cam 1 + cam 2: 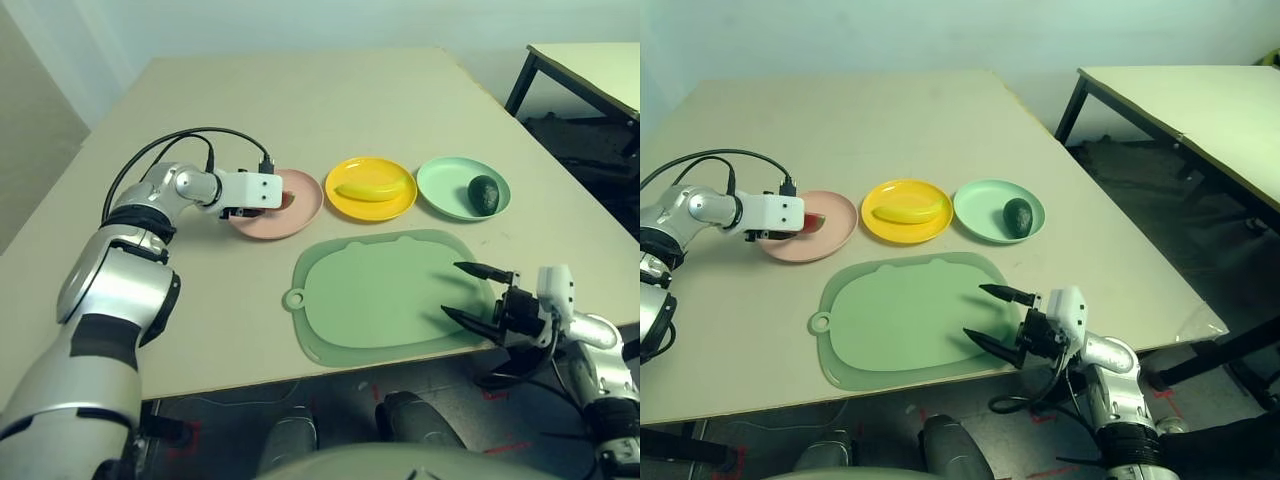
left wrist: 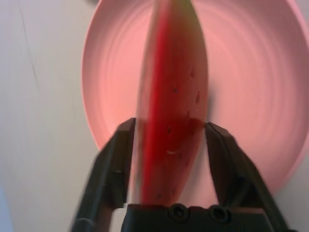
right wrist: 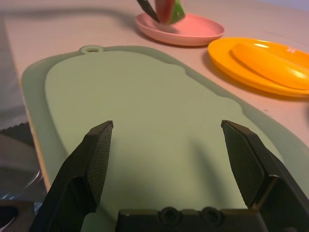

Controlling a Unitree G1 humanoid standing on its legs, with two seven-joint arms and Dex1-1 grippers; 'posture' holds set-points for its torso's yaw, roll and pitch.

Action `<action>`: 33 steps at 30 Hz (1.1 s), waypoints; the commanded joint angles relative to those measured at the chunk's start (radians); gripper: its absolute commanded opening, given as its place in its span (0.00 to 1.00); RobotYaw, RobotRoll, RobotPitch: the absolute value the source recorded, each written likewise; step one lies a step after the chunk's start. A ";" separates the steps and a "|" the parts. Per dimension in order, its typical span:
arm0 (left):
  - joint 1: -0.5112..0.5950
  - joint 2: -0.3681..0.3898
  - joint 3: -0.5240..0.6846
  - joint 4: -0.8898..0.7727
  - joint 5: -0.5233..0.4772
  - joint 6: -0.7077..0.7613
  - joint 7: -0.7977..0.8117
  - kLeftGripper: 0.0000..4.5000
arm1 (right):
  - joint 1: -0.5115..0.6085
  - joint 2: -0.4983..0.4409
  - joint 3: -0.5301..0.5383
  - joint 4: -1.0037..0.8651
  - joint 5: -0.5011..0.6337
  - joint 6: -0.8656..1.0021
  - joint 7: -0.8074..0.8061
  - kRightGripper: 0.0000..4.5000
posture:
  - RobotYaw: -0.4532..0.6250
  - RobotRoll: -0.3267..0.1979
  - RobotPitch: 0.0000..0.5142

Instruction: Place the fruits into color-matched plates.

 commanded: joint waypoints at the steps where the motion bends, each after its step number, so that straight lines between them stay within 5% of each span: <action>1: 0.019 -0.007 -0.003 0.014 0.015 -0.012 -0.005 0.87 | 0.010 -0.011 0.010 -0.008 -0.010 -0.010 0.006 1.00 | 0.25 0.62 0.07; 3: 0.022 -0.006 -0.002 0.015 0.017 -0.015 -0.009 0.99 | 0.012 -0.012 0.012 -0.009 -0.011 -0.011 0.005 1.00 | 0.25 0.62 0.07; 14: 0.027 0.032 0.021 0.003 -0.004 -0.054 -0.026 0.99 | -0.017 -0.012 0.011 0.013 -0.004 -0.005 0.005 1.00 | 0.27 0.62 0.06; 18: 0.011 0.052 0.135 -0.018 -0.125 -0.054 -0.068 0.99 | -0.046 -0.013 -0.011 0.038 0.006 0.002 -0.016 1.00 | 0.27 0.62 0.06; 24: 0.049 0.087 0.421 -0.154 -0.467 0.105 -0.266 0.99 | -0.105 0.003 -0.064 0.072 0.031 0.037 -0.105 1.00 | 0.31 0.62 0.04; 28: 0.229 0.152 0.596 -0.419 -0.653 0.364 -0.251 0.99 | -0.130 0.013 -0.136 0.114 0.046 0.064 -0.214 1.00 | 0.36 0.62 0.05; 33: 0.633 0.152 0.839 -0.822 -0.821 0.621 -0.065 0.99 | -0.149 0.016 -0.225 0.212 0.032 0.022 -0.355 1.00 | 0.39 0.62 0.06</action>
